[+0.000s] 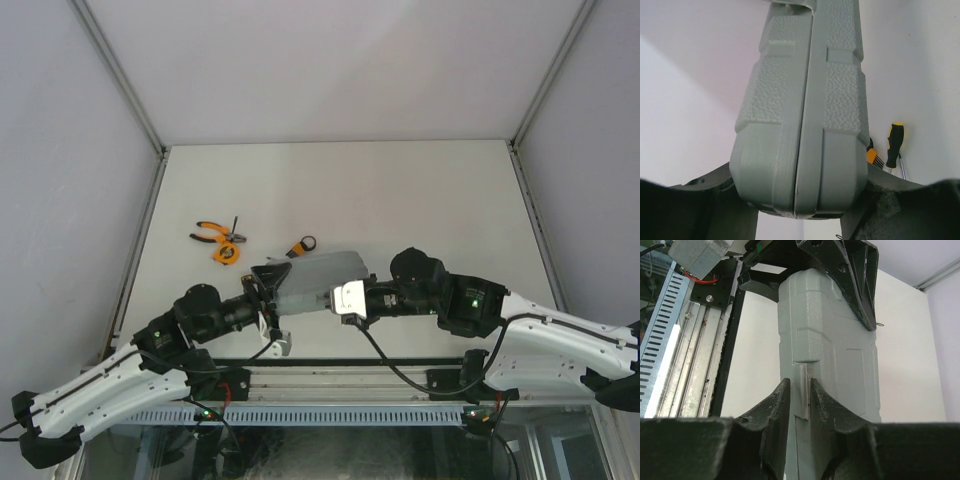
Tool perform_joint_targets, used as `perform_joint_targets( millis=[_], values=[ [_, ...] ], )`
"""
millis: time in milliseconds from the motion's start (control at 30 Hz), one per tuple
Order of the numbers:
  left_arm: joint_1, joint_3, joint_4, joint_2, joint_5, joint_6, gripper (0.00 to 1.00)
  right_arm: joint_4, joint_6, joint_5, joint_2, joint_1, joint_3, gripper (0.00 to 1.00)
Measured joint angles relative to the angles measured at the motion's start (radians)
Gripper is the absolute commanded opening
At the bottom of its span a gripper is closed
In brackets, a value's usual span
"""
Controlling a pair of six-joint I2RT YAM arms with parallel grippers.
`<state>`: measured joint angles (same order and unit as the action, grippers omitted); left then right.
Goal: Sort the tools into containers
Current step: Open the storage box at the center of the board.
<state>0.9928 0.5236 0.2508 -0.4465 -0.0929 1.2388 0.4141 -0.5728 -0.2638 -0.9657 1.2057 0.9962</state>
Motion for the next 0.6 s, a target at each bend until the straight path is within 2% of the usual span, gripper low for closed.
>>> perform_joint_targets(
  millis=[600],
  values=[
    [-0.001, 0.0, -0.023, -0.022, 0.011, -0.025, 0.0, 0.026, -0.001, 0.034, 0.025, 0.056, 0.0, 0.26]
  ],
)
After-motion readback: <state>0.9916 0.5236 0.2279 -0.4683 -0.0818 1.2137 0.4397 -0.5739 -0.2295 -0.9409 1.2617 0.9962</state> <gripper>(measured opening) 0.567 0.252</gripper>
